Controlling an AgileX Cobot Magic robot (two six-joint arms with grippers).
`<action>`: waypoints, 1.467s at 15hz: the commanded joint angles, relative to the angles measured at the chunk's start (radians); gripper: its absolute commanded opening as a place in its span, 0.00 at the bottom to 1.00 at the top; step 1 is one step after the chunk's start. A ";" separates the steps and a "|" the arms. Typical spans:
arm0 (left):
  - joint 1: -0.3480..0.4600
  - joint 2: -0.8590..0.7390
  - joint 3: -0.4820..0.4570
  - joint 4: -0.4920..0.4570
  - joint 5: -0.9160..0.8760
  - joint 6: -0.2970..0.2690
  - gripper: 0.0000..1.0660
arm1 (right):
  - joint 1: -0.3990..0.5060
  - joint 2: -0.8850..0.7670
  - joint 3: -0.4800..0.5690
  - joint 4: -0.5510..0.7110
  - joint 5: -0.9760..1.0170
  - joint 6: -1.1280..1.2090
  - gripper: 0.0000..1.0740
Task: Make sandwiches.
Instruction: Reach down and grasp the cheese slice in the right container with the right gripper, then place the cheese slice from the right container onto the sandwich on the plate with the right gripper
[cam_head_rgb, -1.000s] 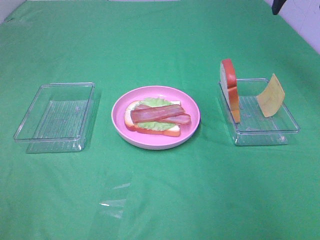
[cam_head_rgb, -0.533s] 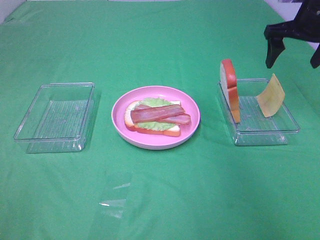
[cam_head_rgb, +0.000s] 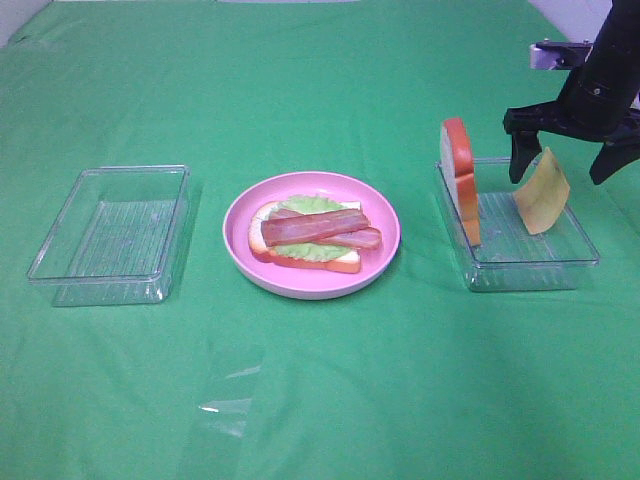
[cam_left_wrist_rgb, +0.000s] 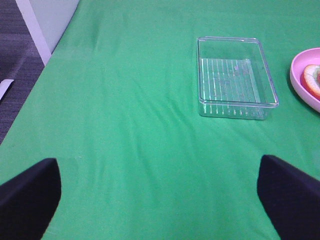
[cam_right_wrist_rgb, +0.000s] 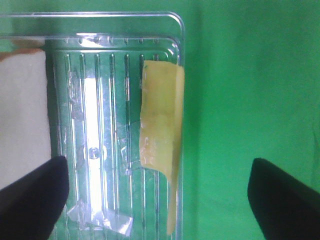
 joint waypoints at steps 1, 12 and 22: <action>0.001 -0.019 0.001 -0.005 -0.010 0.003 0.95 | 0.000 0.010 0.007 0.005 -0.029 -0.004 0.68; 0.001 -0.019 0.001 -0.005 -0.010 0.003 0.95 | 0.000 0.010 0.007 -0.089 -0.042 0.077 0.00; 0.001 -0.019 0.001 -0.005 -0.010 0.003 0.95 | 0.002 -0.182 0.003 -0.050 0.022 0.029 0.00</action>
